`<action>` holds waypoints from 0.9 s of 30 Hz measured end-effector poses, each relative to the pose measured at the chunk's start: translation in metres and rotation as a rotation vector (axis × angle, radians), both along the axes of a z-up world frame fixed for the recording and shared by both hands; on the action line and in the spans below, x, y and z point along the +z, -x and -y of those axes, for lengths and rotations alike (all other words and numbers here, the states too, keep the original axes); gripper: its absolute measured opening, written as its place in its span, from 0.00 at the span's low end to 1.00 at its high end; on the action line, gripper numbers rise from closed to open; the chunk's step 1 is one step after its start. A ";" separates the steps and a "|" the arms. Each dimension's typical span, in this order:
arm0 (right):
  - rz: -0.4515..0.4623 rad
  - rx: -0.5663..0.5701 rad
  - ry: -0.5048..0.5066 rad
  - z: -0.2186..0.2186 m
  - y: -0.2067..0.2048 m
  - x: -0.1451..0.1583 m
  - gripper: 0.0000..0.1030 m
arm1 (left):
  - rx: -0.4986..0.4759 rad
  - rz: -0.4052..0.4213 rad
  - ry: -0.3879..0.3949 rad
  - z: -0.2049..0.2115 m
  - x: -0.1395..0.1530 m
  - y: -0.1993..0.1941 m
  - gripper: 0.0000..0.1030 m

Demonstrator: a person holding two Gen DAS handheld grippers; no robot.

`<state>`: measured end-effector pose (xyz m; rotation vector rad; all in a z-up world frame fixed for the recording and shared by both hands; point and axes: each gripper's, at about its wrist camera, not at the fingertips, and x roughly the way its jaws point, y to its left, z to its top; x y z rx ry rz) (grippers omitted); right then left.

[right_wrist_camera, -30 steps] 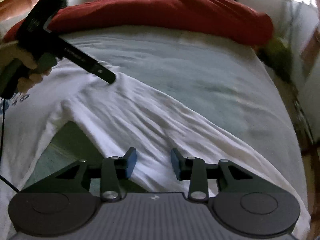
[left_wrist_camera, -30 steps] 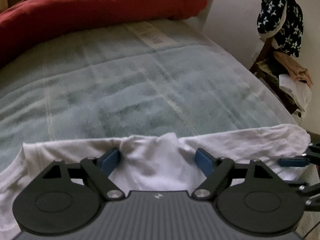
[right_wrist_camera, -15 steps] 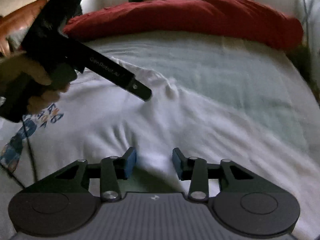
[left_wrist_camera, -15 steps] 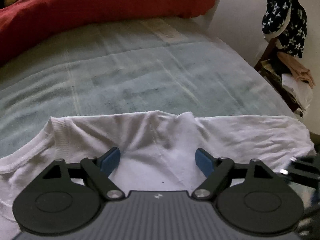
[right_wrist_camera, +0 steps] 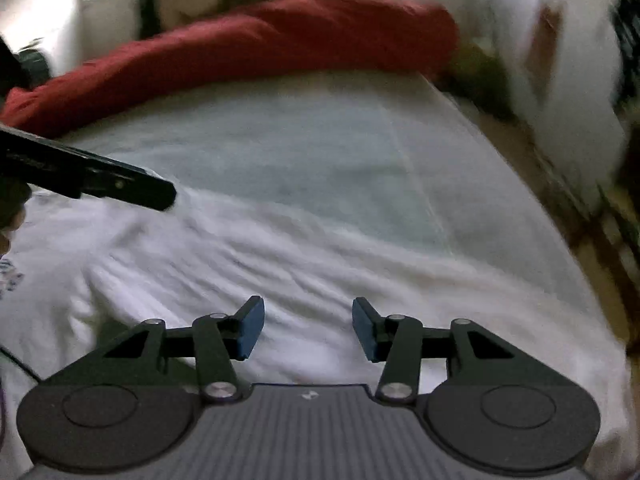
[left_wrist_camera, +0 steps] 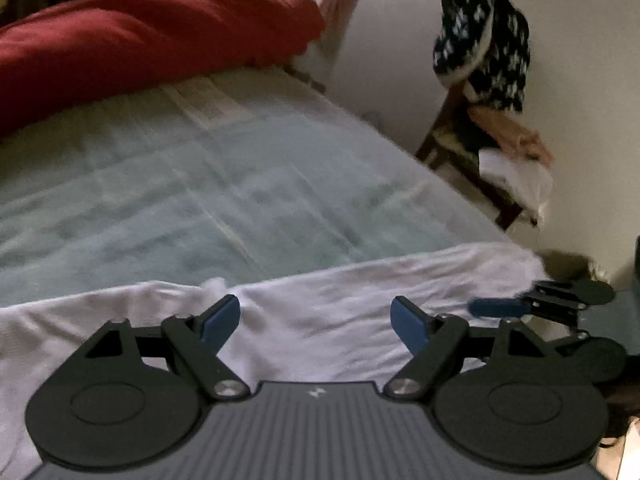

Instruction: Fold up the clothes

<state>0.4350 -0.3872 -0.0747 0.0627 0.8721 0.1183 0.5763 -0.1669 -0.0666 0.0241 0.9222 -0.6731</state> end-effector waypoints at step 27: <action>0.104 -0.112 -0.006 0.042 0.007 0.021 0.64 | 0.087 0.038 -0.121 -0.021 0.032 0.025 0.79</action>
